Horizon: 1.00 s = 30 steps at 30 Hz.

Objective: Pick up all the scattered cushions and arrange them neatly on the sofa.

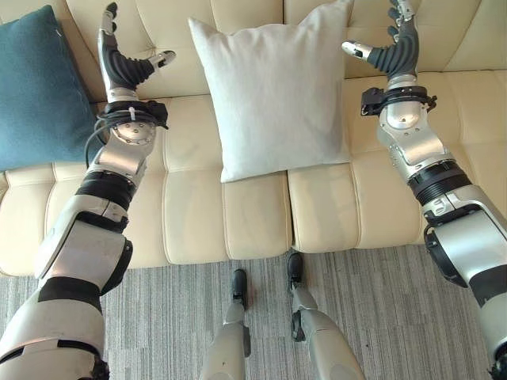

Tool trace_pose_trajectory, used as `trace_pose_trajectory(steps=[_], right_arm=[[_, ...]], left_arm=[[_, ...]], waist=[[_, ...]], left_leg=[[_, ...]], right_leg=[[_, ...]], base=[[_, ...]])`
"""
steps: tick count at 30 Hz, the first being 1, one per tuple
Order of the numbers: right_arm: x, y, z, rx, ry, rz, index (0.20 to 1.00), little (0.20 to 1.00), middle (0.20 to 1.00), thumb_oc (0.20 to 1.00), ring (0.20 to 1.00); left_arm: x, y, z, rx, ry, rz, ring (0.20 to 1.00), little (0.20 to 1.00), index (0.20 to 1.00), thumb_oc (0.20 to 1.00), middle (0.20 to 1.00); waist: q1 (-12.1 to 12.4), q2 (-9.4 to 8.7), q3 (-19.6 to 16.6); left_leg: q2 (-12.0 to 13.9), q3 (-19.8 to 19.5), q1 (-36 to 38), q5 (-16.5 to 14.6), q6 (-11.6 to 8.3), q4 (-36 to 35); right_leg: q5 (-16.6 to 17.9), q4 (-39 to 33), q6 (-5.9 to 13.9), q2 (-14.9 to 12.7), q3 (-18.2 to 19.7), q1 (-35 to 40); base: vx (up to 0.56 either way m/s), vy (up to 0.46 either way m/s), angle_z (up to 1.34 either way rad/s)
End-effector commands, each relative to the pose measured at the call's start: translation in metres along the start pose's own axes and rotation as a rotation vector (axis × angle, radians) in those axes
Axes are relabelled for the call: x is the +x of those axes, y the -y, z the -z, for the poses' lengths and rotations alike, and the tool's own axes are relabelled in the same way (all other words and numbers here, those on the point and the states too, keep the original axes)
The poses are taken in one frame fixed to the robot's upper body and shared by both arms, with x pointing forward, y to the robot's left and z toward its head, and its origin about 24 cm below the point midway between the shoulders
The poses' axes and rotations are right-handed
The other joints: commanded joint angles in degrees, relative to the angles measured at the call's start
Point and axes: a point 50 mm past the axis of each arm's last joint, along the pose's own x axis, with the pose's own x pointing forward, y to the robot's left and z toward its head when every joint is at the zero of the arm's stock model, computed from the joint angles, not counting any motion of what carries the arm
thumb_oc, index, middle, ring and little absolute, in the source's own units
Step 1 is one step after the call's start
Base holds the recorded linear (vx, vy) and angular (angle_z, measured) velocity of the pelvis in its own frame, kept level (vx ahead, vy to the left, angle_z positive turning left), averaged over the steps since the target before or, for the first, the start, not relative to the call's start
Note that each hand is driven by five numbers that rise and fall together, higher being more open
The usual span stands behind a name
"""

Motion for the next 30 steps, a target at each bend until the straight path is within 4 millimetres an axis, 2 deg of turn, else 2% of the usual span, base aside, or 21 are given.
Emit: trace_pose_trajectory(steps=[1,3,4,5,6,7,8,10,11,12,15,18,19,21,22,23,24,25,27,29,30], right_arm=[[0.01,0.024,-0.023,0.09,0.11,0.1,1.0,1.0,1.0,1.0,1.0],[-0.002,0.035,-0.012,0.082,0.108,0.092,1.0,1.0,1.0,1.0,1.0],[-0.025,0.044,0.004,0.044,0.106,0.037,1.0,1.0,1.0,1.0,1.0],[-0.04,0.051,0.017,0.019,0.085,0.006,1.0,1.0,1.0,1.0,1.0],[-0.063,0.059,0.036,-0.017,0.038,-0.037,1.0,1.0,1.0,1.0,1.0],[-0.122,0.074,0.074,-0.074,-0.102,-0.155,1.0,1.0,1.0,1.0,1.0],[-0.123,0.074,0.075,-0.074,-0.105,-0.155,1.0,1.0,1.0,1.0,1.0],[-0.164,0.081,0.094,-0.095,-0.213,-0.226,1.0,1.0,1.0,1.0,1.0],[-0.164,0.081,0.094,-0.095,-0.214,-0.226,1.0,1.0,1.0,1.0,1.0],[-0.199,0.088,0.112,-0.135,-0.323,-0.285,1.0,1.0,1.0,1.0,1.0],[-0.256,0.088,0.139,-0.221,-0.521,-0.427,1.0,1.0,1.0,1.0,1.0],[-0.299,0.086,0.157,-0.27,-0.672,-0.516,1.0,1.0,1.0,1.0,1.0],[-0.336,0.084,0.171,-0.297,-0.809,-0.575,1.0,1.0,1.0,1.0,1.0],[-0.355,0.085,0.178,-0.301,-0.893,-0.576,1.0,1.0,1.0,1.0,1.0],[-0.355,0.085,0.178,-0.301,-0.893,-0.576,1.0,1.0,1.0,1.0,1.0],[-0.368,0.085,0.181,-0.294,-0.944,-0.564,1.0,1.0,1.0,1.0,1.0],[-0.368,0.085,0.181,-0.294,-0.944,-0.564,1.0,1.0,1.0,1.0,1.0],[-0.373,0.08,0.184,-0.291,-0.972,-0.566,1.0,1.0,1.0,1.0,1.0],[-0.372,0.072,0.185,-0.276,-0.967,-0.571,1.0,1.0,1.0,1.0,1.0],[-0.367,0.063,0.186,-0.249,-0.955,-0.562,1.0,1.0,1.0,1.0,1.0],[-0.366,0.06,0.185,-0.236,-0.951,-0.56,1.0,1.0,1.0,1.0,1.0]], left_arm=[[0.003,-0.008,-0.022,-0.114,0.122,-0.02,1.0,1.0,1.0,1.0,1.0],[-0.017,-0.006,-0.009,-0.142,0.118,0.019,1.0,1.0,1.0,1.0,1.0],[-0.048,-0.005,0.011,-0.164,0.093,0.099,1.0,1.0,1.0,1.0,1.0],[-0.066,-0.005,0.023,-0.162,0.071,0.15,1.0,1.0,1.0,1.0,1.0],[-0.091,-0.008,0.038,-0.155,0.026,0.201,1.0,1.0,1.0,1.0,1.0],[-0.153,-0.022,0.079,-0.113,-0.144,0.318,1.0,1.0,1.0,1.0,1.0],[-0.154,-0.022,0.079,-0.112,-0.146,0.319,1.0,1.0,1.0,1.0,1.0],[-0.197,-0.039,0.107,-0.076,-0.308,0.355,1.0,1.0,1.0,1.0,1.0],[-0.197,-0.039,0.107,-0.075,-0.309,0.356,1.0,1.0,1.0,1.0,1.0],[-0.239,-0.053,0.131,-0.048,-0.476,0.39,1.0,1.0,1.0,1.0,1.0],[-0.3,-0.071,0.159,0.023,-0.72,0.455,1.0,1.0,1.0,1.0,1.0],[-0.353,-0.081,0.175,0.089,-0.921,0.524,1.0,1.0,1.0,1.0,1.0],[-0.396,-0.084,0.183,0.143,-1.078,0.587,1.0,1.0,1.0,1.0,1.0],[-0.414,-0.086,0.187,0.16,-1.151,0.583,1.0,1.0,1.0,1.0,1.0],[-0.414,-0.086,0.187,0.16,-1.151,0.583,1.0,1.0,1.0,1.0,1.0],[-0.424,-0.086,0.188,0.165,-1.197,0.586,1.0,1.0,1.0,1.0,1.0],[-0.424,-0.086,0.188,0.165,-1.196,0.586,1.0,1.0,1.0,1.0,1.0],[-0.426,-0.084,0.188,0.161,-1.205,0.569,1.0,1.0,1.0,1.0,1.0],[-0.421,-0.081,0.189,0.154,-1.192,0.556,1.0,1.0,1.0,1.0,1.0],[-0.412,-0.077,0.191,0.158,-1.168,0.561,1.0,1.0,1.0,1.0,1.0],[-0.407,-0.075,0.192,0.162,-1.15,0.562,1.0,1.0,1.0,1.0,1.0]], waist=[[1.34,-0.26,-1.81],[1.47,-0.25,-1.88],[1.48,-0.33,-1.71],[1.42,-0.31,-1.81],[1.34,-0.42,-2.2],[1.15,-0.65,-2.53],[1.12,-0.73,-2.77],[1.0,-0.78,-2.86],[0.97,-0.84,-2.99],[0.83,-1.04,-3.16],[0.41,-1.47,-4.57],[0.21,-1.65,-5.8],[-0.05,-2.01,-7.09],[-0.12,-2.35,-7.47],[-0.1,-2.36,-7.44],[-0.24,-2.74,-7.69],[-0.16,-2.75,-7.63],[-0.24,-3.18,-7.2],[0.07,-3.54,-6.4],[0.36,-3.47,-4.83],[0.48,-3.32,-4.31]], left_leg=[[1.36,-0.85,3.38,-3.33,-2.57,-0.43],[1.24,-0.91,3.9,-3.47,-2.53,-0.43],[1.13,-0.78,4.83,-3.8,-2.3,-0.43],[1.07,-0.71,5.51,-4.01,-2.15,-0.43],[1.12,-0.48,6.64,-4.36,-2.02,-0.43],[1.16,0.04,9.41,-5.53,-1.53,-0.43],[1.07,0.01,9.18,-5.33,-1.5,-0.43],[1.15,0.3,11.27,-6.04,-1.21,-0.43],[1.06,0.27,11.09,-5.86,-1.18,-0.43],[0.93,0.42,13.36,-6.58,-0.87,-0.43],[0.54,0.8,16.19,-7.2,-0.09,-0.43],[0.32,1.32,19.25,-8.38,0.78,-0.06],[-0.27,2.05,21.7,-9.9,1.45,1.04],[-0.75,2.59,22.97,-10.91,1.92,1.76],[-0.74,2.6,23.0,-10.91,1.93,1.76],[-1.36,3.13,23.88,-11.59,2.5,1.93],[-1.36,3.2,23.96,-11.6,2.51,1.91],[-2.13,3.71,23.94,-11.72,3.18,1.64],[-2.85,4.51,23.41,-11.27,3.9,1.54],[-2.36,4.69,22.22,-10.33,4.42,1.96],[-2.13,4.62,21.39,-9.93,4.59,2.55]], right_leg=[[-10.39,7.21,9.23,-3.52,2.07,0.57],[-10.57,7.08,9.15,-3.61,1.95,1.46],[-10.96,7.19,9.03,-3.74,1.85,2.55],[-11.09,7.31,8.96,-3.83,1.83,3.27],[-11.3,7.35,8.95,-3.99,1.71,4.41],[-11.96,7.72,8.91,-4.22,1.66,6.88],[-11.73,7.55,8.93,-4.31,1.64,6.75],[-12.31,7.84,9.02,-4.45,1.38,8.9],[-12.1,7.7,9.04,-4.52,1.36,8.81],[-12.5,7.59,9.11,-4.6,1.44,11.38],[-12.35,6.57,9.33,-4.55,1.42,14.6],[-12.47,5.92,9.56,-4.64,1.92,17.51],[-12.46,5.72,9.84,-5.05,2.72,20.01],[-12.32,5.44,10.14,-5.32,3.5,21.28],[-12.32,5.44,10.14,-5.32,3.51,21.31],[-11.57,5.16,10.62,-5.61,4.3,21.54],[-11.55,5.13,10.64,-5.6,4.37,21.59],[-9.39,5.04,11.86,-6.18,5.23,20.27],[-7.48,6.65,12.98,-6.69,6.07,18.17],[-8.71,11.87,13.64,-6.1,6.27,16.18],[-10.21,14.26,13.31,-5.69,6.43,16.24]], base=[[0.01,0.023,0.08],[0.02,0.028,0.06],[0.04,0.041,0.04],[0.06,0.045,0.06],[0.11,0.053,0.07],[0.08,0.043,0.08],[0.07,0.042,0.08],[0.04,0.029,0.04],[0.07,0.052,-0.02],[0.06,0.057,-0.03],[0.05,0.072,-0.03],[0.03,0.132,-0.2],[-0.01,0.224,-0.22],[-0.04,0.168,-0.08],[-0.1,0.148,-0.26],[-0.08,0.098,-0.31],[-0.23,0.195,-0.27],[-0.24,0.149,-0.18],[-0.31,0.126,-0.37],[-0.31,0.034,-0.86],[-0.28,0.012,-0.6]])
